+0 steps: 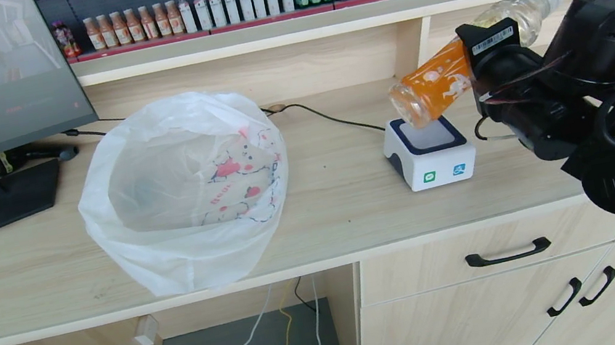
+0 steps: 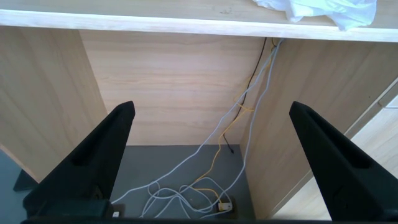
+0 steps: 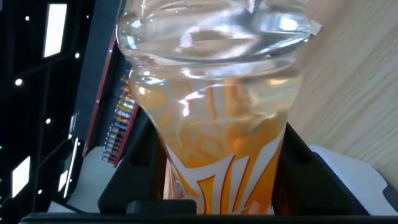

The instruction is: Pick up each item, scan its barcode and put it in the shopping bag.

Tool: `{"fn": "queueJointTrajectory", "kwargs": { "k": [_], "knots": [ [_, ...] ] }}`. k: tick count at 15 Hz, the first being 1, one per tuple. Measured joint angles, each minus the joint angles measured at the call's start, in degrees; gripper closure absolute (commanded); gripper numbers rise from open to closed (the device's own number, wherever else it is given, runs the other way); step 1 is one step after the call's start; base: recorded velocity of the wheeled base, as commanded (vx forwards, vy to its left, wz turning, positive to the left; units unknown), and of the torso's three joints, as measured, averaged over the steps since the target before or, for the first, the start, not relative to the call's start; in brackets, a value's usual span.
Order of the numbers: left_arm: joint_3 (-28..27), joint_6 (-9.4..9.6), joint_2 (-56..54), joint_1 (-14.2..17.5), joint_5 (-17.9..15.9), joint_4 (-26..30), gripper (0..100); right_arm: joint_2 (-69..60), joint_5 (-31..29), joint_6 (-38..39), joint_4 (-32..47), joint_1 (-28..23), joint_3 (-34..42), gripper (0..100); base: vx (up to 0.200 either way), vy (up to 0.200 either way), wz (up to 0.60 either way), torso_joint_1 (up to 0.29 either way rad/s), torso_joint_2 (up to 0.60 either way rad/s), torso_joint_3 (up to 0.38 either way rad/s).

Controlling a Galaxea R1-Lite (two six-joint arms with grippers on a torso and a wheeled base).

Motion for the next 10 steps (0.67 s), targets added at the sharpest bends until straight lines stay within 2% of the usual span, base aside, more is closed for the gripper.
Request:
{"fn": "queueJointTrajectory", "kwargs": {
  "k": [3, 10],
  "knots": [
    [0.0, 0.07, 0.0, 0.0, 0.0, 0.0, 0, -1.7, 1.8, -6.4, 0.0, 0.1, -0.9, 100, 0.0, 0.0, 0.0, 0.0, 0.0, 0.0],
    [0.0, 0.13, 0.0, 0.0, 0.0, 0.0, 0, -5.3, 6.4, -31.2, 0.0, 3.2, -1.2, 100, 0.0, 0.0, 0.0, 0.0, 0.0, 0.0]
  ]
}}
